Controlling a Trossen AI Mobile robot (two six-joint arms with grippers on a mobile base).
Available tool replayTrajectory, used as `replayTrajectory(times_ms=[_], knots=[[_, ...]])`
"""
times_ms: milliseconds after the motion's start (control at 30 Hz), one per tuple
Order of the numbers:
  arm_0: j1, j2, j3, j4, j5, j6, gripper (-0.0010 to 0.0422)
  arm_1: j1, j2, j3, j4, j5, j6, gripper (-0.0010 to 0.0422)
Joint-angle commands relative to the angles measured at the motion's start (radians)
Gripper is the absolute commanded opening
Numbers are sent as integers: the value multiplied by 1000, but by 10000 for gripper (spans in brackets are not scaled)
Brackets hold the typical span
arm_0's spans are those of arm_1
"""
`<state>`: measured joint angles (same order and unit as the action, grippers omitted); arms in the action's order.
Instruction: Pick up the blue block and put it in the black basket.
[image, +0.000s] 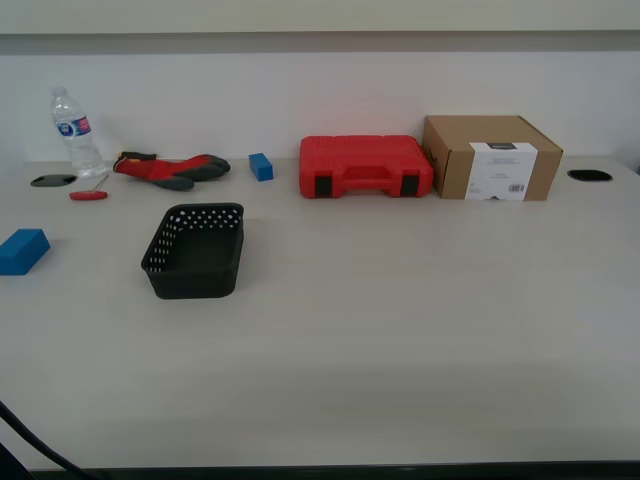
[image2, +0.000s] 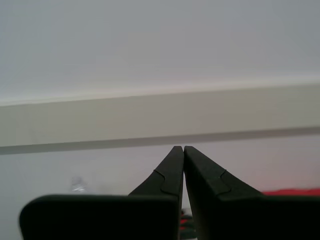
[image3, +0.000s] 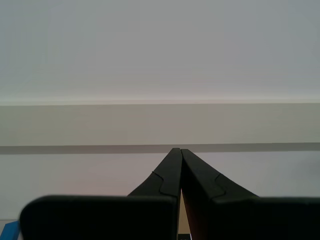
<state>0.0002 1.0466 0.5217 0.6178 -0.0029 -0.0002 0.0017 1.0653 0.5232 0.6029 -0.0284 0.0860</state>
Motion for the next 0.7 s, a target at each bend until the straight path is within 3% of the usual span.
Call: replayTrajectory(times_ms=[33, 100, 400, 700], knots=[[0, 0, 2, 3, -1, 0, 0, 4, 69, -1, -80, -168, 176, 0], [0, 0, 2, 2, -1, 0, 0, 23, 169, -4, -115, -264, 209, 0], [0, 0, 2, 0, -1, 0, 0, 174, 748, 21, -17, -266, 211, 0], [0, 0, 2, -1, -1, 0, 0, 350, 879, 87, 8, -270, 293, 0]])
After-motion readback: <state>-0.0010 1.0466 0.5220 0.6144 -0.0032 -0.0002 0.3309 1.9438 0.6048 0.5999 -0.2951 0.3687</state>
